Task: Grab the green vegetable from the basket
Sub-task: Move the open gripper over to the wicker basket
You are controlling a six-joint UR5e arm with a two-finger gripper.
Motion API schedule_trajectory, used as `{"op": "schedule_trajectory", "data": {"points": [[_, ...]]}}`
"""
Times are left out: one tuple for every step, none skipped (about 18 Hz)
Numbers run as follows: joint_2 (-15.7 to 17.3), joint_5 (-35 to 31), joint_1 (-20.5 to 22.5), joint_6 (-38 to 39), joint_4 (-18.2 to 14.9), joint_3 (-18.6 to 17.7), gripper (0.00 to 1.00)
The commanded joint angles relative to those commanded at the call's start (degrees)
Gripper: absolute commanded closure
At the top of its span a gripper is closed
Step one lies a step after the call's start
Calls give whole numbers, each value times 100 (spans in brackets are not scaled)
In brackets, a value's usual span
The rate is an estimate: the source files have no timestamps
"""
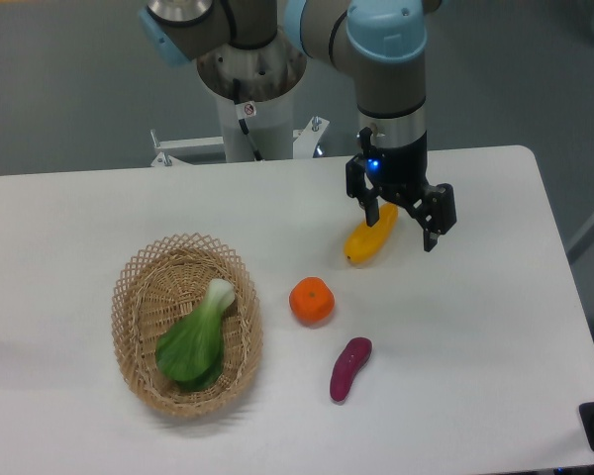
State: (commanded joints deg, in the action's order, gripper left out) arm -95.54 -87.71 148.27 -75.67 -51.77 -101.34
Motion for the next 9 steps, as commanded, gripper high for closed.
{"op": "schedule_trajectory", "data": {"points": [[0, 0, -9, 0, 9, 0, 0], [9, 0, -17, 0, 0, 0, 0], [9, -9, -18, 0, -9, -17, 0], [26, -17, -35, 17, -9, -44, 0], [105, -44, -61, 35, -17, -87, 0], [158, -35, -79, 79, -26, -123, 0], [176, 0, -79, 157, -18, -175, 0], [176, 44, -123, 219, -18, -228, 0], [193, 166, -219, 289, 35, -324, 0]]}}
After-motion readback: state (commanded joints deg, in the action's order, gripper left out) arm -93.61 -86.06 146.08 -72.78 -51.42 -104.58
